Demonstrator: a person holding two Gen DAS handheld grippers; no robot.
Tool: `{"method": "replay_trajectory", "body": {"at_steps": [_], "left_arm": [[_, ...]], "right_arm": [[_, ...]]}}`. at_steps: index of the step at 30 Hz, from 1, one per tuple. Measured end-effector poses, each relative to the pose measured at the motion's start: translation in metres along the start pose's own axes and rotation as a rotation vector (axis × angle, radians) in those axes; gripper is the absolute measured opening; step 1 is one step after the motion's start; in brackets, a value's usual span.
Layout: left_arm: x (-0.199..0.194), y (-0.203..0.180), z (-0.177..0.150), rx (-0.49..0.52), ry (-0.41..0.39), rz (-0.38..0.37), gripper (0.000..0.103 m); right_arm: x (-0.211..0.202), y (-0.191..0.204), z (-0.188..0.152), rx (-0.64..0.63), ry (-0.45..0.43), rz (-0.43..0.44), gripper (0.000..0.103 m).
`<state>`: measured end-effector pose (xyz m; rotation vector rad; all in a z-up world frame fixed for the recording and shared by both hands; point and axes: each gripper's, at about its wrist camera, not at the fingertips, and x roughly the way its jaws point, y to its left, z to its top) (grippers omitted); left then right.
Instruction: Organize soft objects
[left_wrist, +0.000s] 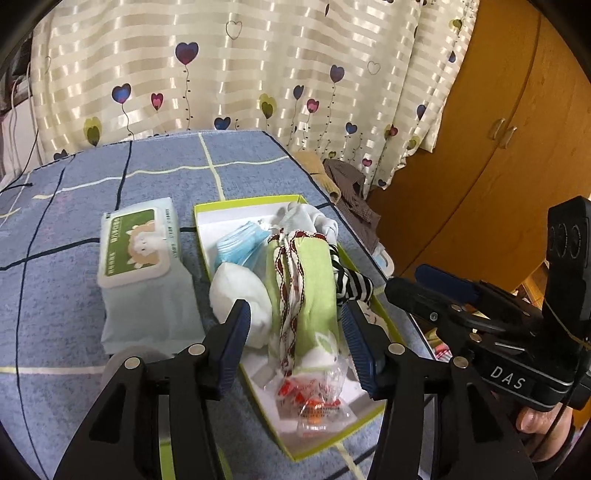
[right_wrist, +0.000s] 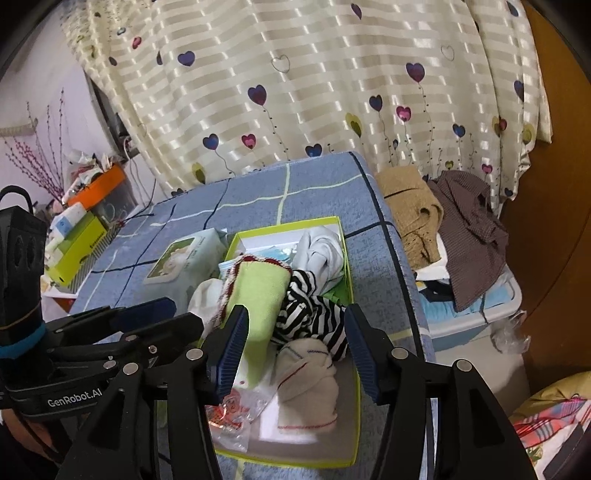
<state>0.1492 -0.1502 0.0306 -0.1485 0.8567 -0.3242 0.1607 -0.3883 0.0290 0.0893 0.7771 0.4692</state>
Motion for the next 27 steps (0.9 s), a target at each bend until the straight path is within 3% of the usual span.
{"method": "replay_trajectory", "body": {"at_steps": [17, 27], "left_arm": [[-0.068, 0.006, -0.040, 0.054, -0.094, 0.050, 0.053], [-0.092, 0.016, -0.069, 0.043, -0.103, 0.067, 0.053]], "right_arm": [[-0.048, 0.064, -0.034, -0.086, -0.020, -0.068, 0.062], [-0.058, 0.094, -0.061, -0.121, 0.005, -0.068, 0.062]]}}
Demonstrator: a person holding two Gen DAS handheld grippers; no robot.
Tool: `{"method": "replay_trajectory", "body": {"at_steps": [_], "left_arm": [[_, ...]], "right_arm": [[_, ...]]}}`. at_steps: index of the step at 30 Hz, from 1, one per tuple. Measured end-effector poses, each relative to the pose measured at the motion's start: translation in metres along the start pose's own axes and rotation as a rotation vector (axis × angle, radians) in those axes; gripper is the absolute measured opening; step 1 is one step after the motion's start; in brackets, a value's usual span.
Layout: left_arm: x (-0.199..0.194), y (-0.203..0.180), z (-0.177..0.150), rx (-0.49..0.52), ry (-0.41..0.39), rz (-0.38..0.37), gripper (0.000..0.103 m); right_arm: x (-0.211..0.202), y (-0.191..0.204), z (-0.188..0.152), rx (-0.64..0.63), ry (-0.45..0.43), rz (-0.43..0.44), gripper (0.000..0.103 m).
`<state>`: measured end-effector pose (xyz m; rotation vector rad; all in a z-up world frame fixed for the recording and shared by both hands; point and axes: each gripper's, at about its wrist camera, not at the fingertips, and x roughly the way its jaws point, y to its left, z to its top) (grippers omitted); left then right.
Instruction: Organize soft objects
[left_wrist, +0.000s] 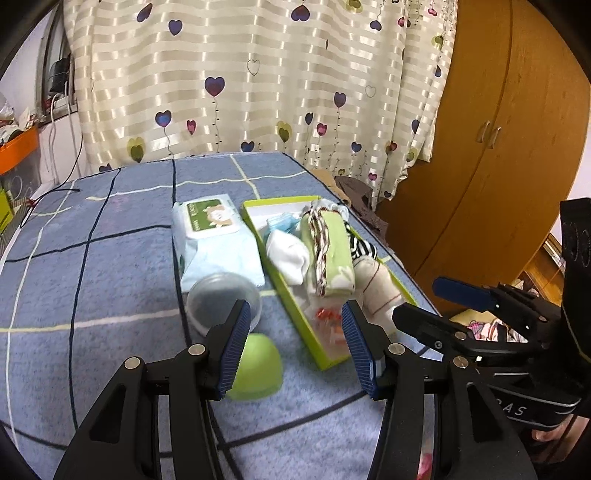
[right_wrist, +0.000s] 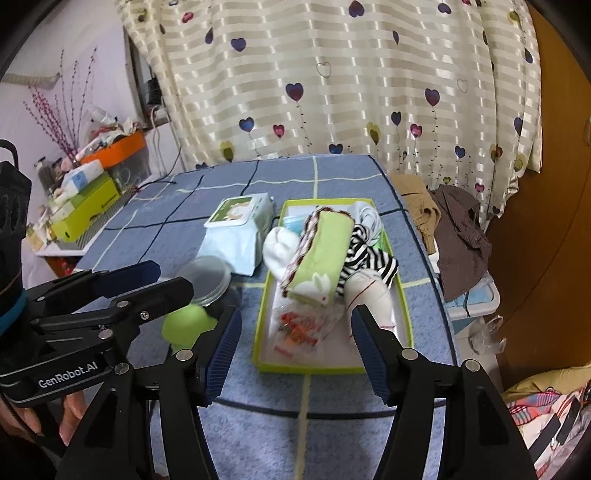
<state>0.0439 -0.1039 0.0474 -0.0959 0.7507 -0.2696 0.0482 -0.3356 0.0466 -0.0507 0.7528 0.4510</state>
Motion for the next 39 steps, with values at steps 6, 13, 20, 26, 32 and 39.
{"method": "replay_trajectory", "body": {"at_steps": [6, 13, 20, 26, 32, 39], "left_arm": [[-0.012, 0.001, -0.011, 0.013, -0.006, 0.015, 0.053], [-0.017, 0.004, -0.017, 0.013, 0.003, 0.037, 0.053], [-0.018, 0.009, -0.020, -0.003, 0.014, 0.042, 0.053], [-0.015, 0.011, -0.021, -0.009, 0.027, 0.047, 0.053], [-0.013, 0.011, -0.023, -0.024, 0.035, 0.045, 0.053], [-0.013, 0.012, -0.023, -0.024, 0.038, 0.051, 0.053]], "right_arm": [[-0.008, 0.014, -0.005, -0.017, -0.009, -0.003, 0.062], [-0.008, 0.024, -0.010, -0.023, 0.004, -0.005, 0.062], [-0.007, 0.028, -0.011, -0.028, 0.009, -0.009, 0.062], [-0.001, 0.029, -0.015, -0.020, 0.019, -0.007, 0.062], [0.001, 0.029, -0.016, -0.018, 0.024, -0.005, 0.062], [0.003, 0.030, -0.016, -0.017, 0.027, -0.007, 0.062]]}}
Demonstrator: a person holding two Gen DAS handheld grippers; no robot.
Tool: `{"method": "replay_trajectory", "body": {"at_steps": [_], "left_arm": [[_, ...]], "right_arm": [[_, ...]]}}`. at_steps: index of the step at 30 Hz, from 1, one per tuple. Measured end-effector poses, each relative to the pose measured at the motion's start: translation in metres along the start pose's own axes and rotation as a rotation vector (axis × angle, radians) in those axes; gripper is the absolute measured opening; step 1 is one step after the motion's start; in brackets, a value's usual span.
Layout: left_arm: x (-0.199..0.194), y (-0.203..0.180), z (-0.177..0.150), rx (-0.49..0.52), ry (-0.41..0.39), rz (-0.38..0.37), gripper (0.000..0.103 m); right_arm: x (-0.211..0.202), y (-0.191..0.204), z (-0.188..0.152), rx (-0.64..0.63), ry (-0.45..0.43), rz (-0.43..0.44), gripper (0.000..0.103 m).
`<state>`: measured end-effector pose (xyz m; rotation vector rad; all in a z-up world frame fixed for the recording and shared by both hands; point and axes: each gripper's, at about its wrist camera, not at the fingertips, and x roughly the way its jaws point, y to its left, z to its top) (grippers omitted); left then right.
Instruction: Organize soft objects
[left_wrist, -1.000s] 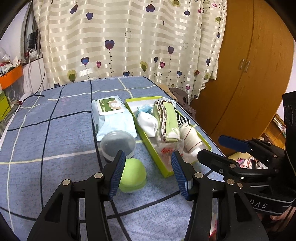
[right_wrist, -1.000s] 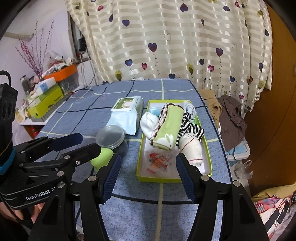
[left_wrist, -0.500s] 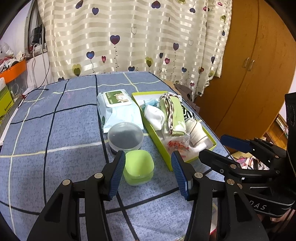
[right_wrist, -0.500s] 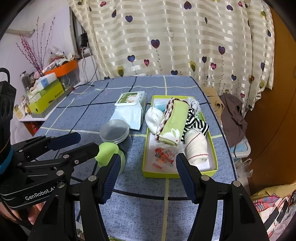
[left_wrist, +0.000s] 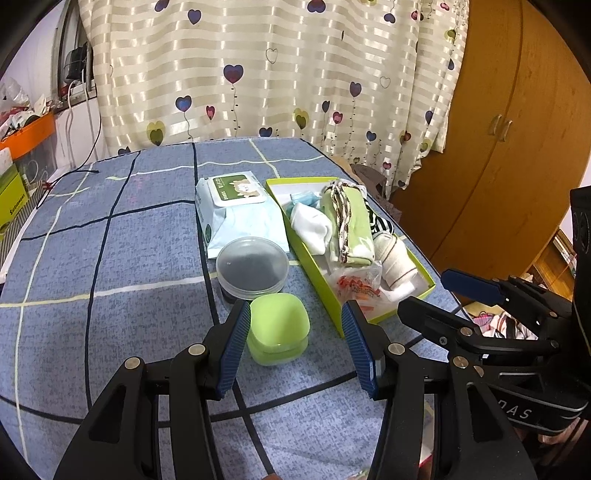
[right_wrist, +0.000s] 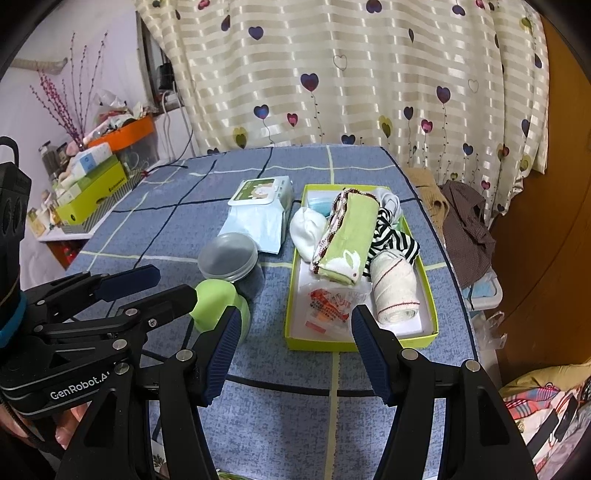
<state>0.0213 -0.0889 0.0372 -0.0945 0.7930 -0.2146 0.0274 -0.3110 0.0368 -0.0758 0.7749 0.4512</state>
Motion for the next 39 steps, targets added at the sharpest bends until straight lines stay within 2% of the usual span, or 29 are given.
{"method": "replay_trajectory", "body": {"at_steps": [39], "left_arm": [[0.008, -0.005, -0.004, 0.014, 0.033, 0.041, 0.053]], "right_arm": [[0.007, -0.007, -0.008, 0.003, 0.028, -0.008, 0.062]]}}
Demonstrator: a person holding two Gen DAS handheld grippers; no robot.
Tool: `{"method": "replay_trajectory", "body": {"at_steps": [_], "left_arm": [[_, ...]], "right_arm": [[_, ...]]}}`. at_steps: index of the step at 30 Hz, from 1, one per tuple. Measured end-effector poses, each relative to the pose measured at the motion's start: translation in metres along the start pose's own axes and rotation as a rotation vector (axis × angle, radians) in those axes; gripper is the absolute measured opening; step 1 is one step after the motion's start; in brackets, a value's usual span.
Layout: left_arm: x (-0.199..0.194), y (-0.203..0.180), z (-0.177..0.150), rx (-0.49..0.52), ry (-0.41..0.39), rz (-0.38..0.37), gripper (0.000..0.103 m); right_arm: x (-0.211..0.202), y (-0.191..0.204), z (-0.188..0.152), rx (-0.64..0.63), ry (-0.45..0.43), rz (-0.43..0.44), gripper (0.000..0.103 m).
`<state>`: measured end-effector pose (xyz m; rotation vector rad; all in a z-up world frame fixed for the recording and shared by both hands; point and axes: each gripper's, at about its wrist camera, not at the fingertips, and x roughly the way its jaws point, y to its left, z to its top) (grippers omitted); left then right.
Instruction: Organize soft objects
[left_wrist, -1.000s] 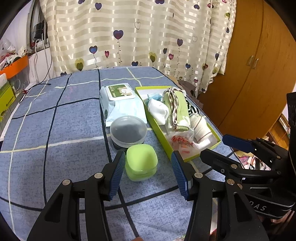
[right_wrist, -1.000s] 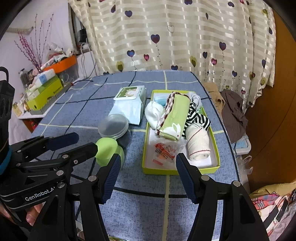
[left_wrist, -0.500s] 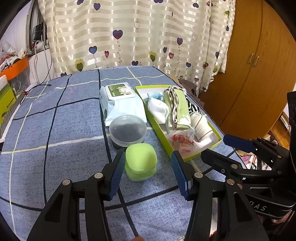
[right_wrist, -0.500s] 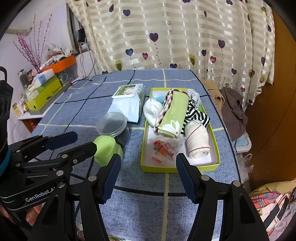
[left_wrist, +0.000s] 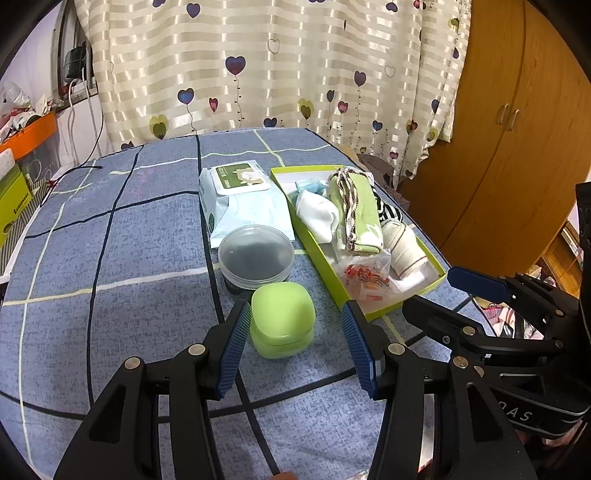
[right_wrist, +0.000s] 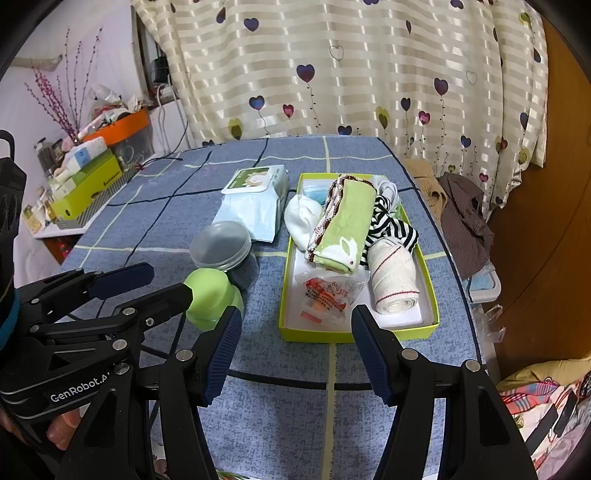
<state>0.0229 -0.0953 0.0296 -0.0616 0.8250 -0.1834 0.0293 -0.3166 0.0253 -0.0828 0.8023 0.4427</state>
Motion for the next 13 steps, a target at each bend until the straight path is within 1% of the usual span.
{"method": "replay_trajectory", "body": {"at_steps": [13], "left_arm": [[-0.0001, -0.0016, 0.0003, 0.012, -0.011, 0.006, 0.053]], "right_arm": [[-0.0004, -0.0015, -0.0004, -0.001, -0.003, -0.001, 0.062]]}}
